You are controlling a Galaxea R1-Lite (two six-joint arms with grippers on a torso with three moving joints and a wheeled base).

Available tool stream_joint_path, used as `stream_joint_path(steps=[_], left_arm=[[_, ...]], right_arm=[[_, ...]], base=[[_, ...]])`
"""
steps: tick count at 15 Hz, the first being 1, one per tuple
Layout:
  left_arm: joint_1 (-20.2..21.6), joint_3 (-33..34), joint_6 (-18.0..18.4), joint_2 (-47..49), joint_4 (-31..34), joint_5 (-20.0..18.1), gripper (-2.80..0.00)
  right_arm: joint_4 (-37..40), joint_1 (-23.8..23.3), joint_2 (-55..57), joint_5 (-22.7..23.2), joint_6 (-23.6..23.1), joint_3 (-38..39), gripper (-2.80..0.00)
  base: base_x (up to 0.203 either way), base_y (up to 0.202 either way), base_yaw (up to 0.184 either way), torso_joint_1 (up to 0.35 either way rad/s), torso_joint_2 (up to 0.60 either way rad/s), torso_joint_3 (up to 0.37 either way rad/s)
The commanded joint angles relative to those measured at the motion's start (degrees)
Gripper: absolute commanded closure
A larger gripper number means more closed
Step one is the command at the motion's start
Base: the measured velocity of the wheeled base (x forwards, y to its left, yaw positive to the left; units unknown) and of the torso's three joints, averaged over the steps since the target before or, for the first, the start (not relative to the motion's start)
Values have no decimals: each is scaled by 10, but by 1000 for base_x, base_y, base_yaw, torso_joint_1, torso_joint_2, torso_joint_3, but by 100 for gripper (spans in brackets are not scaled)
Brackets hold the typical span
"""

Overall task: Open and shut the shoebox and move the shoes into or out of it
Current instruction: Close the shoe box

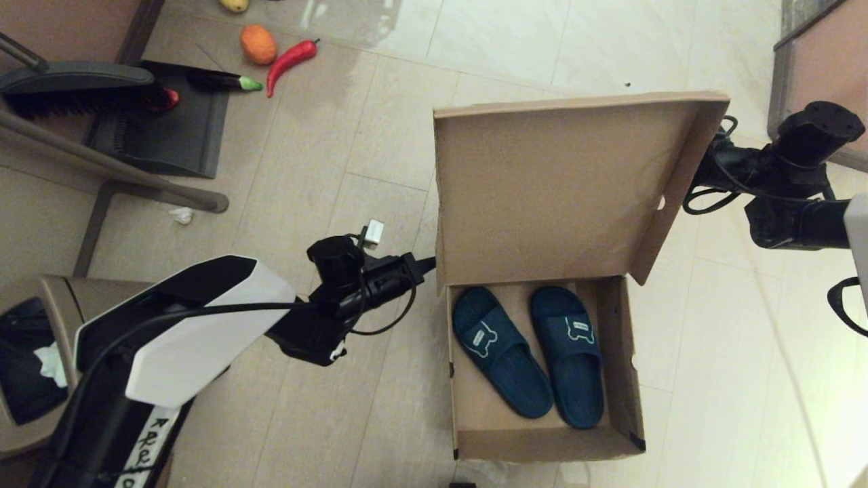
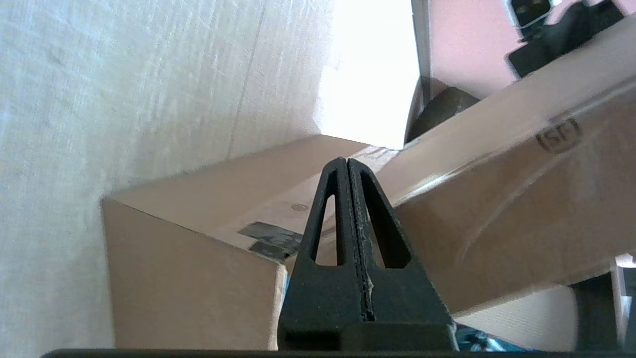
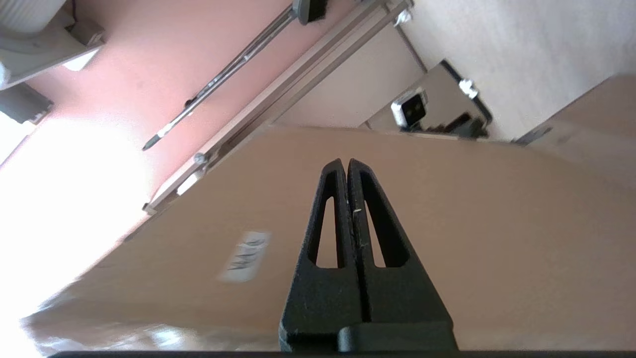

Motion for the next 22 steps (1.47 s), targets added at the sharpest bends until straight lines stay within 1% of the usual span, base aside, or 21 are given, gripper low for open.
stream_joint_path(steps=[1, 3, 5, 7, 8, 9, 12, 14, 15, 18, 20, 22], left_arm=[[1, -2, 5, -3, -4, 1, 0], [2, -3, 8, -11, -4, 4, 0], [2, -8, 14, -24, -3, 7, 0], [1, -34, 23, -36, 19, 25, 0], [2, -53, 29, -41, 33, 35, 0], [2, -76, 32, -43, 42, 41, 0], [-1, -170, 34, -39, 78, 47, 0], [-22, -220, 34, -35, 95, 47, 0], [-35, -235, 34, -36, 106, 47, 0], [-36, -237, 34, -52, 108, 48, 0], [-35, -251, 34, -54, 119, 48, 0], [-50, -262, 34, -57, 129, 48, 0]], right_arm=[[-4, -6, -17, 13, 15, 0, 0], [-4, -12, -34, 49, 38, 6, 0], [-4, -19, -61, 59, 51, 30, 0], [-4, -32, -85, 84, 87, 48, 0], [-5, -41, -96, 88, 99, 60, 0], [-6, -47, -110, 89, 101, 80, 0], [-11, -55, -160, 89, 103, 172, 0], [-30, -57, -196, 89, 103, 255, 0], [-47, -57, -214, 89, 103, 301, 0], [-93, -58, -267, 89, 103, 417, 0], [-105, -58, -306, 89, 103, 479, 0], [-110, -61, -340, 89, 101, 540, 0]], base=[[0, 0, 0, 0, 0, 0], [0, 0, 0, 0, 0, 0], [0, 0, 0, 0, 0, 0], [0, 0, 0, 0, 0, 0], [0, 0, 0, 0, 0, 0], [0, 0, 0, 0, 0, 0], [0, 0, 0, 0, 0, 0], [0, 0, 0, 0, 0, 0], [0, 0, 0, 0, 0, 0], [0, 0, 0, 0, 0, 0], [0, 0, 0, 0, 0, 0], [0, 0, 0, 0, 0, 0]])
